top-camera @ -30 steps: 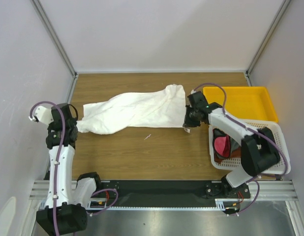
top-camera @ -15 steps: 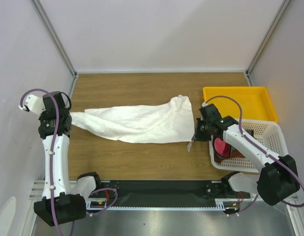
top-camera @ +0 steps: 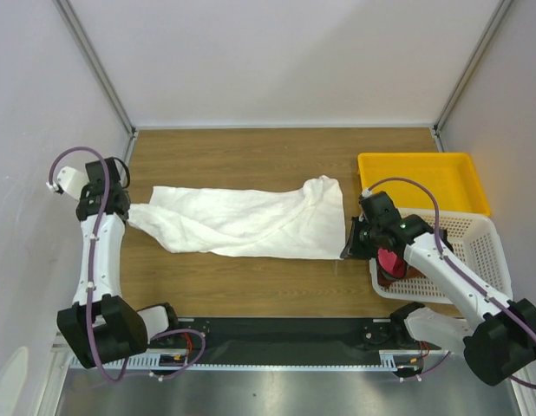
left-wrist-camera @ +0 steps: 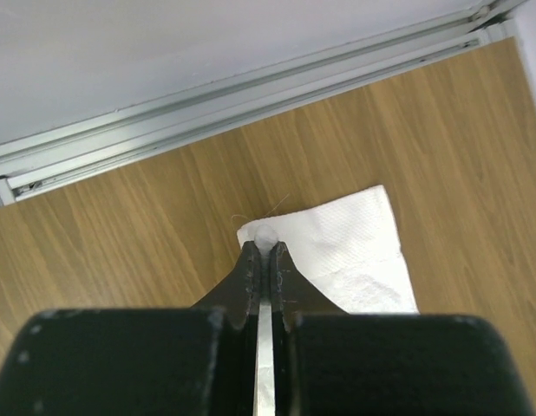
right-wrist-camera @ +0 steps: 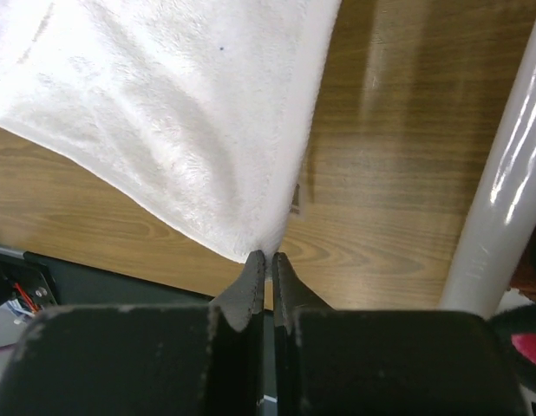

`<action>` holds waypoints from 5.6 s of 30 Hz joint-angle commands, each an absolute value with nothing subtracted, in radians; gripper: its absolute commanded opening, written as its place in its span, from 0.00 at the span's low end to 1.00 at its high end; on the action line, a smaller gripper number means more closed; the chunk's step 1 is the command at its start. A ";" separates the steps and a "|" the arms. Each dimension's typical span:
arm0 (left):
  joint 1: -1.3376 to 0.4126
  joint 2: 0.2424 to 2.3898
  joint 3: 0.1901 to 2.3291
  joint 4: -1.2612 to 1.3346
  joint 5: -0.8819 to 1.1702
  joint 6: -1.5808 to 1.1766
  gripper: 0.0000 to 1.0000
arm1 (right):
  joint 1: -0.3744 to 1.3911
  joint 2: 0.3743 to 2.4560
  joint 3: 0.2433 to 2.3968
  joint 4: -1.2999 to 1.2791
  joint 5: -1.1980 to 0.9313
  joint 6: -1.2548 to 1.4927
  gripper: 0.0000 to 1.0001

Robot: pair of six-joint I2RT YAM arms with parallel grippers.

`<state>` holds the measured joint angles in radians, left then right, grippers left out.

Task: Fold and stack the towels
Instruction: Flatten out the crumpled towel

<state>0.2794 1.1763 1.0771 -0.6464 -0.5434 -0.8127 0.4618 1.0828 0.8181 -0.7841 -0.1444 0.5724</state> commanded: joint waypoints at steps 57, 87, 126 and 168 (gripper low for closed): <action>0.095 1.821 1.382 -0.497 -0.445 -0.558 0.69 | 0.403 1.347 1.177 -0.523 -0.083 0.508 0.81; 0.164 2.033 1.394 -0.417 -0.393 -0.618 0.48 | 0.397 1.328 1.127 -0.552 -0.002 0.565 0.82; 0.181 2.037 1.712 -0.379 -0.517 -0.520 0.00 | 0.543 1.588 1.083 -0.460 -0.002 0.545 0.76; 0.215 2.284 1.997 -0.296 -0.537 -0.491 0.01 | 0.670 1.721 0.986 -0.540 0.163 0.532 0.51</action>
<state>0.2119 2.2677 1.9491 -0.3225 -0.5278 -0.5137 0.6830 1.6802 0.9787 -0.4454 0.1272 0.5667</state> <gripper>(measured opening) 0.017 0.508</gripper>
